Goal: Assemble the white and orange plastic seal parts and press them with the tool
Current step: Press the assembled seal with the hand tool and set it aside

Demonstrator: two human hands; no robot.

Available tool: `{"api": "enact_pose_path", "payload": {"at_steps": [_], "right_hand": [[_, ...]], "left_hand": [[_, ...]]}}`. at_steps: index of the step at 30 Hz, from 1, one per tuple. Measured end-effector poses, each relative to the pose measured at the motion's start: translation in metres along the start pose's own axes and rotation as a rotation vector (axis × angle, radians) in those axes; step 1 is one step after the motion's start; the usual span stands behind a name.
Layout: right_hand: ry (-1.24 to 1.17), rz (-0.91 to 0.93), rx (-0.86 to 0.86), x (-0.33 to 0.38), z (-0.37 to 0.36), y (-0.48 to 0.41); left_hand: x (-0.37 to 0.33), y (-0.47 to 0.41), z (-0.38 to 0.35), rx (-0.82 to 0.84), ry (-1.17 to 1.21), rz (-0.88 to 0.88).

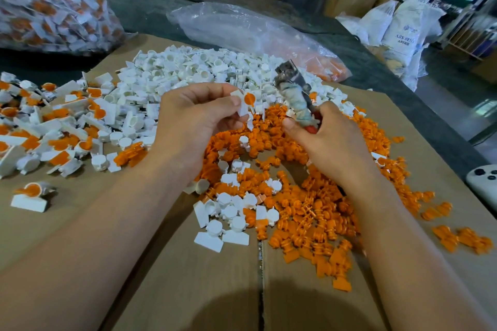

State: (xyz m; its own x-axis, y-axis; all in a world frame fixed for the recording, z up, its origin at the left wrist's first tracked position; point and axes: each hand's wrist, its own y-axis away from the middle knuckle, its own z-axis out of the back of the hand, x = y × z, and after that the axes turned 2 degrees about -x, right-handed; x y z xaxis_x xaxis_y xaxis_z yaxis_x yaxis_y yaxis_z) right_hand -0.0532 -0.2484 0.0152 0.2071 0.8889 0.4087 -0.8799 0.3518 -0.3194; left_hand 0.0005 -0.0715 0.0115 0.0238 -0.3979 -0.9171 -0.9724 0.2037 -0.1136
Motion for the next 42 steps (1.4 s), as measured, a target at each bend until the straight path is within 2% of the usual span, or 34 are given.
{"api": "enact_pose_path", "payload": {"at_steps": [10, 20, 25, 37, 39, 42], "right_hand": [[0.236, -0.018, 0.059, -0.009, -0.007, -0.004], [0.365, -0.007, 0.141, -0.014, -0.013, -0.006], [0.389, -0.01, 0.204, -0.015, -0.015, -0.008], [0.404, 0.001, 0.245, -0.016, -0.015, -0.008], [0.405, 0.001, 0.252, -0.016, -0.015, -0.008], [0.394, 0.006, 0.257, -0.016, -0.015, -0.007]], "left_hand": [[-0.004, 0.003, -0.001, 0.046, 0.004, 0.048], [-0.003, 0.005, -0.001, 0.062, -0.046, 0.032], [-0.003, 0.007, -0.003, 0.09, -0.147, -0.009], [0.0, 0.007, -0.002, 0.104, -0.16, 0.011], [0.0, 0.006, -0.001, 0.088, -0.119, 0.049], [-0.002, 0.0, 0.003, 0.0, 0.127, 0.164]]}}
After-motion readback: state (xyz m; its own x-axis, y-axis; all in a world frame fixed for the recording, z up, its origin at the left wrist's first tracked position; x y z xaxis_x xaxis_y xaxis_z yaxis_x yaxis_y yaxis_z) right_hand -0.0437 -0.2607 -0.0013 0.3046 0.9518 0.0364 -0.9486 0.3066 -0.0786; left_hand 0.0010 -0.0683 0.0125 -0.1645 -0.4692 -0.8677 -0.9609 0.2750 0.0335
